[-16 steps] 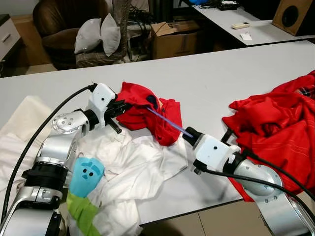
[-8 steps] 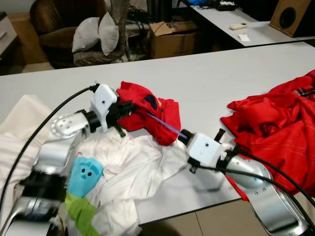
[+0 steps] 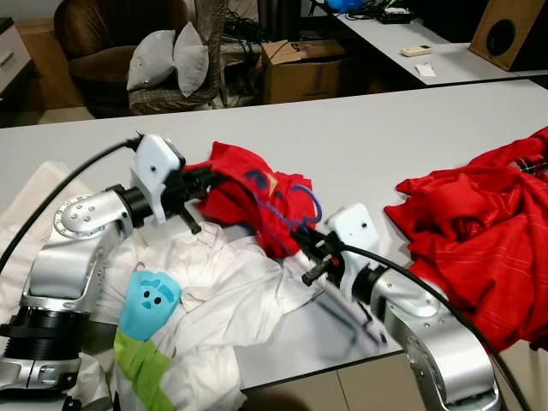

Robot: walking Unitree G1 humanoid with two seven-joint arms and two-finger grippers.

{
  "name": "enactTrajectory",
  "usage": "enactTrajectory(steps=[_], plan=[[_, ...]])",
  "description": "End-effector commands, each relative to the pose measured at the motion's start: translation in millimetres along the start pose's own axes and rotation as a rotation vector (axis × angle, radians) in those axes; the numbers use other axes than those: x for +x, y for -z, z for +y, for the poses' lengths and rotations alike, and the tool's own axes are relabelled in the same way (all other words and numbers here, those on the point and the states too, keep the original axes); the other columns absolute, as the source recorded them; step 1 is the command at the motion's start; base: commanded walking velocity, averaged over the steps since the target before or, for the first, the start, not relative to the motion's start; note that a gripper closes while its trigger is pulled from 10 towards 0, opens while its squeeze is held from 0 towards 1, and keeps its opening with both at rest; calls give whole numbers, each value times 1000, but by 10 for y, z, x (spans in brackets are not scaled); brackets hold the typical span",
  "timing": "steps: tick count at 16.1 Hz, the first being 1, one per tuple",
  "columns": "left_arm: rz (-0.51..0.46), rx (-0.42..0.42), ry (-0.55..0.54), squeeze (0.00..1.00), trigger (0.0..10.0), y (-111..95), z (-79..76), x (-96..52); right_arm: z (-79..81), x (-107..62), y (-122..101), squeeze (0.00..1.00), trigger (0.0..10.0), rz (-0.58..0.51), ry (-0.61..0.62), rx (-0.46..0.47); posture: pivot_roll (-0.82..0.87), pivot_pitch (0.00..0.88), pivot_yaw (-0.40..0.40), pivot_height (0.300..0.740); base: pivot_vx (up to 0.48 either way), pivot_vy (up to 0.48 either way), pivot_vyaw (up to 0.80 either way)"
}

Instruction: Hang hanger

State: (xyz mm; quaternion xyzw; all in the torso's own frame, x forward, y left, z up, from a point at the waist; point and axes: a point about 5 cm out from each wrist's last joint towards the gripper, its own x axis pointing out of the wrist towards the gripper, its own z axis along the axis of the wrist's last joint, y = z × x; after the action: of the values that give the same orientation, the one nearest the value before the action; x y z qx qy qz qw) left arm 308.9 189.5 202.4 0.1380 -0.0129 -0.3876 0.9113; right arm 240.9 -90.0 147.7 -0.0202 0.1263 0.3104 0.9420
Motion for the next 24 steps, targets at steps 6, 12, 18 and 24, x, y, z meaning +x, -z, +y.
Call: enactTrajectory(steps=[6,12,18,24], plan=[[-122,-7,-135,0,0,-259,168,50,-804,-140,-40,0,10000,-90,390,449,-54,0,36,740,0,0,0],[-270,20,-317,0,0,-470,344,186,-1333,-147,-1509,0,10000,-644,352,303,-75,0,20,740,0,0,0],[-195,-23,-122,0,0,-145,-165,218,-1254,-31,-540,0,10000,-361,479,591,-72,0,14,740,0,0,0],[-170,3,-28,0,0,-181,-281,296,-1111,-126,-201,0,10000,-381,562,1024,-87,0,50,740,0,0,0]])
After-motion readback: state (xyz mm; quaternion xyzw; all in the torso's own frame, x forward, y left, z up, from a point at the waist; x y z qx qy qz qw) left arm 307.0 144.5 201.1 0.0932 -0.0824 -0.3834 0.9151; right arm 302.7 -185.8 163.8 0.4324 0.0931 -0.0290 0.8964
